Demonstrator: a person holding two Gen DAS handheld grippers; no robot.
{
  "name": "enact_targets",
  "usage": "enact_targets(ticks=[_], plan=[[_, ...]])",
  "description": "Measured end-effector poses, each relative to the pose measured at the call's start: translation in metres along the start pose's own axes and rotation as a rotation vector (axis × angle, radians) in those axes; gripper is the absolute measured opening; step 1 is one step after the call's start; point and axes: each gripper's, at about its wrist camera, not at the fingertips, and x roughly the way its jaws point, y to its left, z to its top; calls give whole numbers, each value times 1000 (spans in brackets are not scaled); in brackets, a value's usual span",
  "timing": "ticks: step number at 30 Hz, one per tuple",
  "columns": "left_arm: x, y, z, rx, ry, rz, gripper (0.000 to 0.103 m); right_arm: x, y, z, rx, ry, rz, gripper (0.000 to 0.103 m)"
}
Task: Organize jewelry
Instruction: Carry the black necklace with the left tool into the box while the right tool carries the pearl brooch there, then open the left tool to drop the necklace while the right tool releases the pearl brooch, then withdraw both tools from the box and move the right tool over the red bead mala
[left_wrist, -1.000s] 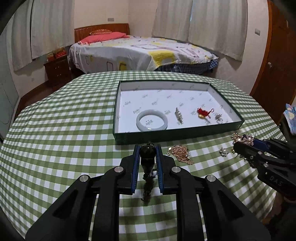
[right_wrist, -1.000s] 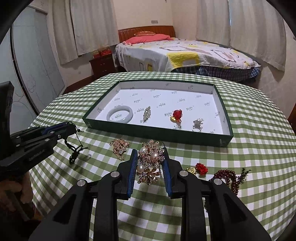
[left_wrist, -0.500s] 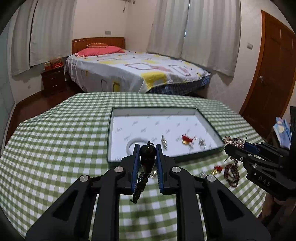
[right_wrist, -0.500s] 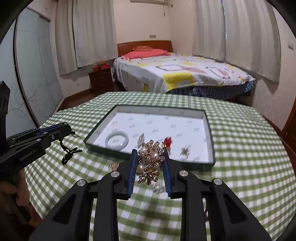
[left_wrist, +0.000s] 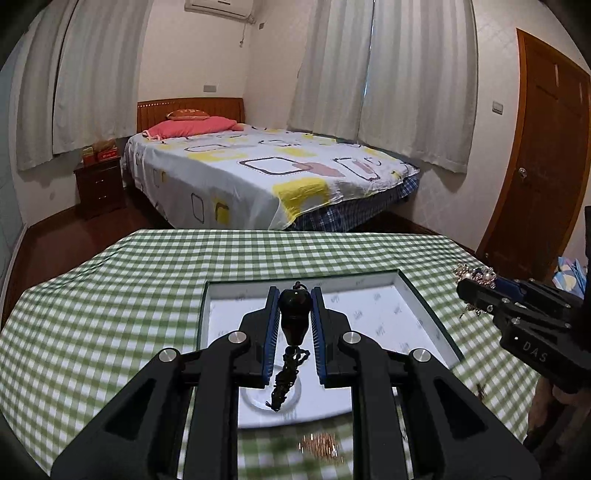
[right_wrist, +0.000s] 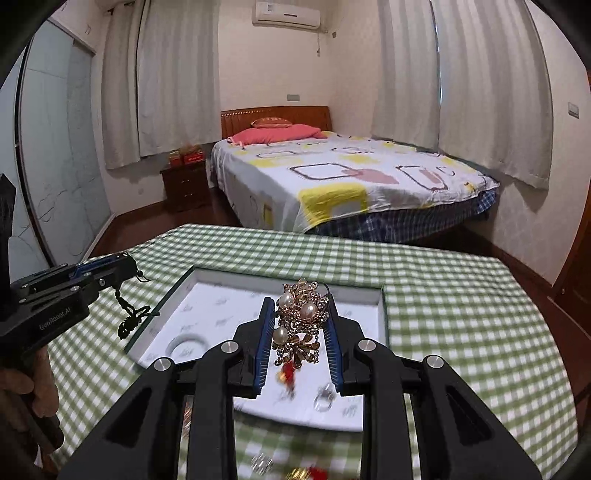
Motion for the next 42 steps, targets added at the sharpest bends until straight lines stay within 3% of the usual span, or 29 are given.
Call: enact_targets(ticks=[6, 14, 21, 25, 30, 32, 34, 42], plan=[[55, 0, 5, 10, 31, 26, 17, 45, -18, 0, 8, 41, -10, 27], [130, 18, -25, -7, 238, 63, 17, 114, -28, -30, 17, 215, 0, 27], [155, 31, -41, -33, 352, 71, 17, 138, -29, -44, 16, 311, 0, 27], [160, 33, -43, -37, 379, 59, 18, 145, -28, -48, 19, 340, 4, 27], [160, 31, -43, -26, 381, 56, 31, 148, -31, -49, 29, 348, 1, 28], [160, 29, -42, -27, 381, 54, 40, 147, -32, -48, 32, 343, 3, 41], [159, 28, -42, -37, 376, 50, 44, 144, -32, -46, 28, 330, -1, 45], [138, 22, -39, -25, 328, 57, 54, 127, -31, -38, 38, 287, -2, 45]])
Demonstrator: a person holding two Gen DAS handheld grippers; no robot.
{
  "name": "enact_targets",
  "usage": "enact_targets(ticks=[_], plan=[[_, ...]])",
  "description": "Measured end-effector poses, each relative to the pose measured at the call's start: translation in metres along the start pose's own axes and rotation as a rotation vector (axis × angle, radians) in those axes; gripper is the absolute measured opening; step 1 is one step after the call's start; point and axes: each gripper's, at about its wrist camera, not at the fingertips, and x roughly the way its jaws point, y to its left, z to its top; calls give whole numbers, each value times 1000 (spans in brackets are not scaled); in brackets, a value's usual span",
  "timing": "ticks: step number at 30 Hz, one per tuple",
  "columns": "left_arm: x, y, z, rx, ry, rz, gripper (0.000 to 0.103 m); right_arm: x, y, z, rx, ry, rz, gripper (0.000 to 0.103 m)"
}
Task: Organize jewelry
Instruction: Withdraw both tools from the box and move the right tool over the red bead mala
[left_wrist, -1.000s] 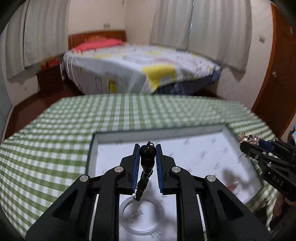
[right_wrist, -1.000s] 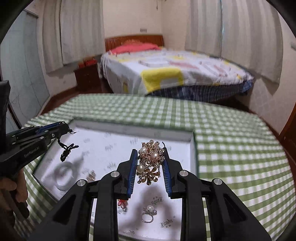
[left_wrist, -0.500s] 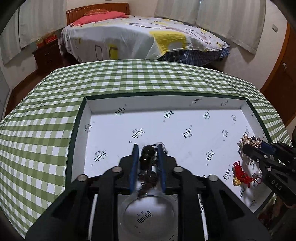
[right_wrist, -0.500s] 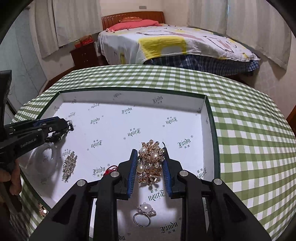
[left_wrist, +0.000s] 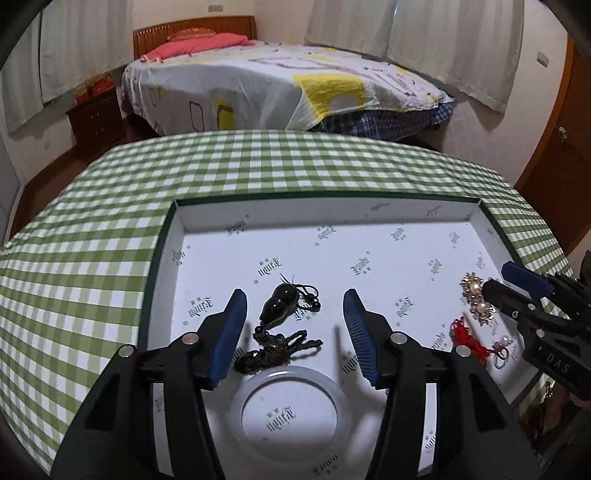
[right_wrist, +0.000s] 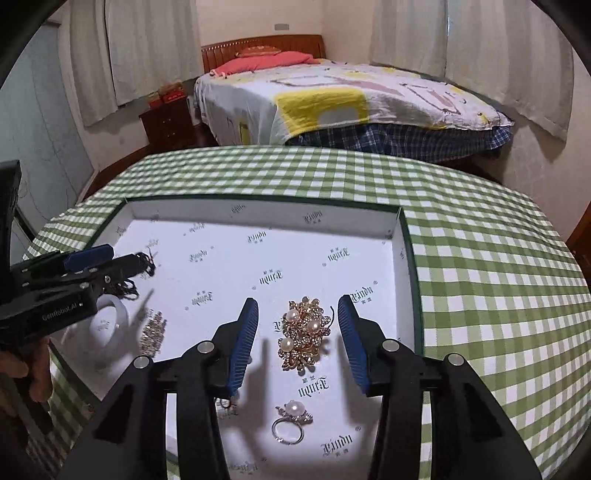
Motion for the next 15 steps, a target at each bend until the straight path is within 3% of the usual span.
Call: enact_targets(ticks=[15], plan=[[-78, -16, -30, -6, -96, -11, 55, -75, 7, -29, 16, -74, -25, 45]])
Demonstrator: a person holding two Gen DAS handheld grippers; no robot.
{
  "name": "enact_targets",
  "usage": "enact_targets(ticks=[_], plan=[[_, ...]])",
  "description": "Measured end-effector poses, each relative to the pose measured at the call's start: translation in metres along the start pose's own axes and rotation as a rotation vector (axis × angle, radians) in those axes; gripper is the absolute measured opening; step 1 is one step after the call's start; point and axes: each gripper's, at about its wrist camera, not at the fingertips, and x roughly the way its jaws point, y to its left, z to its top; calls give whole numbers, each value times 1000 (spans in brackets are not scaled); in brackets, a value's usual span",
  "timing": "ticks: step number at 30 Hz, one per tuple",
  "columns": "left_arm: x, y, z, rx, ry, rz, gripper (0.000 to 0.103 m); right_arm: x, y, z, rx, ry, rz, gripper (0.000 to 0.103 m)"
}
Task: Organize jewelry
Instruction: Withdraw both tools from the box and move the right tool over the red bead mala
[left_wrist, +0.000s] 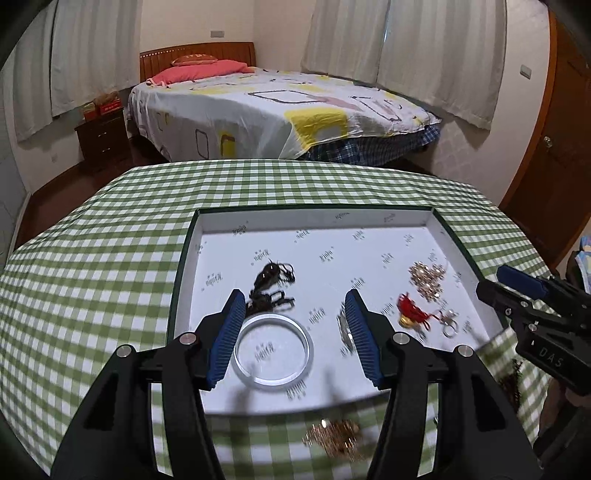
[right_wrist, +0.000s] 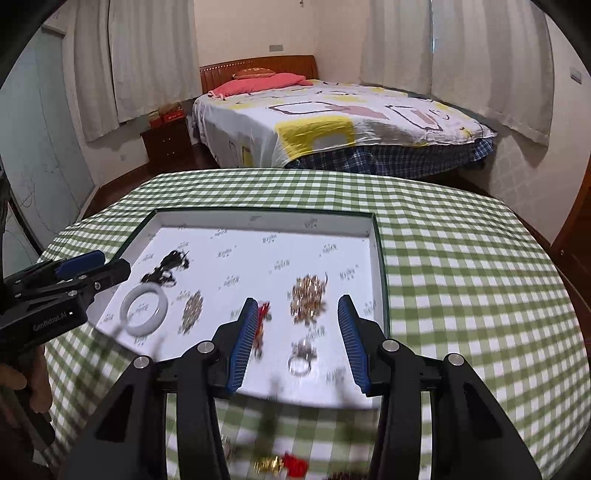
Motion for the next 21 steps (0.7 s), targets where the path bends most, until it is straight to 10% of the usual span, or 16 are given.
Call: enact_targets(ticks=[21], plan=[[-38, -3, -74, -21, 68, 20, 55, -46, -11, -88, 26, 90, -76, 45]])
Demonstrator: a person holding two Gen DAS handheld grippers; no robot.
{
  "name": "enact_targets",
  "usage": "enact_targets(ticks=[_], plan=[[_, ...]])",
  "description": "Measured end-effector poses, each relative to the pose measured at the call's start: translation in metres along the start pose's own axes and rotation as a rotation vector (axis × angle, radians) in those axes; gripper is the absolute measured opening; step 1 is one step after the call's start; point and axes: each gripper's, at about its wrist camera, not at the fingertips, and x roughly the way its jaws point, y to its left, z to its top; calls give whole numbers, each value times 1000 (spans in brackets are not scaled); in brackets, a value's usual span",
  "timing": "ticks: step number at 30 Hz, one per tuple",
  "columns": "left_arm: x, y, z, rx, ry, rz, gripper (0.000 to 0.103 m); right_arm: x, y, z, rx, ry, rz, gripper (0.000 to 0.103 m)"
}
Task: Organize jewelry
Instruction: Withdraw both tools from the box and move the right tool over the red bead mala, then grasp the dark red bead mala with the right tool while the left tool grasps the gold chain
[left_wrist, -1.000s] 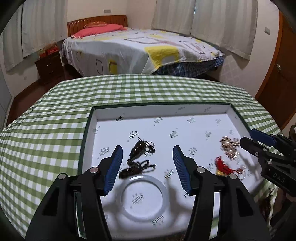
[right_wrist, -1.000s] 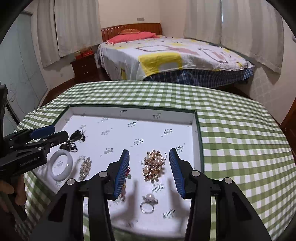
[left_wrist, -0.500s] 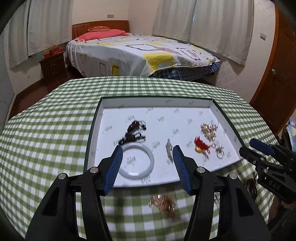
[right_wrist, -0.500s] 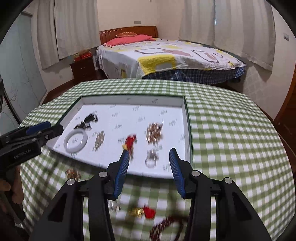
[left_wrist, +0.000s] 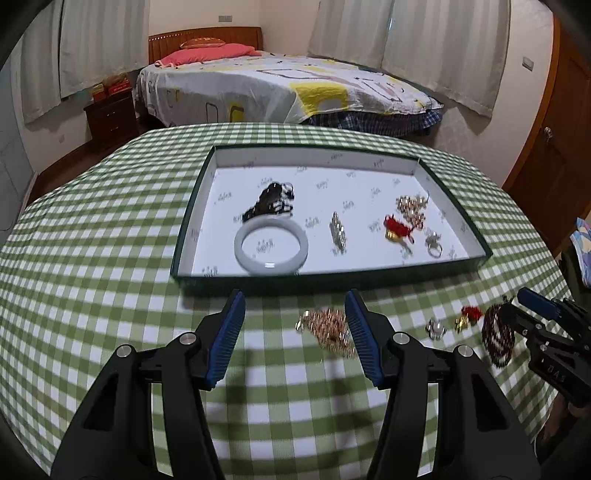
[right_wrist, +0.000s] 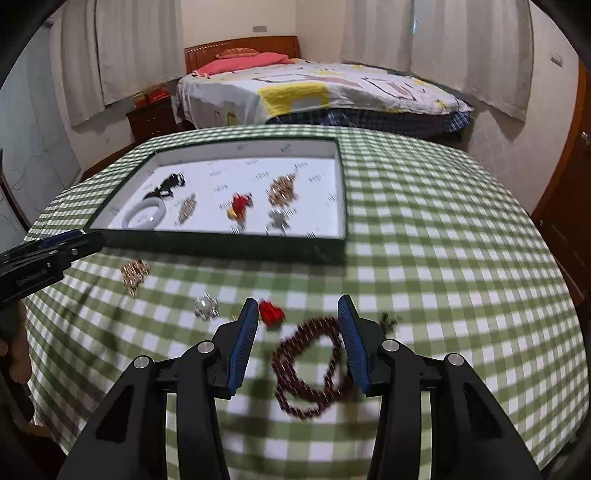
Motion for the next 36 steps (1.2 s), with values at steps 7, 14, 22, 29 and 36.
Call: enact_targets(ticks=[7, 14, 22, 29, 36], plan=[[-6, 3, -17, -2, 22, 15, 55, 0, -9, -12, 20, 18, -20, 45], [-10, 6, -27, -4, 34, 26, 55, 7, -9, -21, 30, 49, -5, 49], [-10, 6, -30, -5, 45, 33, 55, 14, -10, -26, 32, 74, -13, 59], [-5, 3, -31, -2, 54, 28, 55, 23, -10, -28, 28, 92, -21, 64], [-1, 3, -31, -6, 62, 26, 55, 21, -12, -27, 38, 74, -12, 46]])
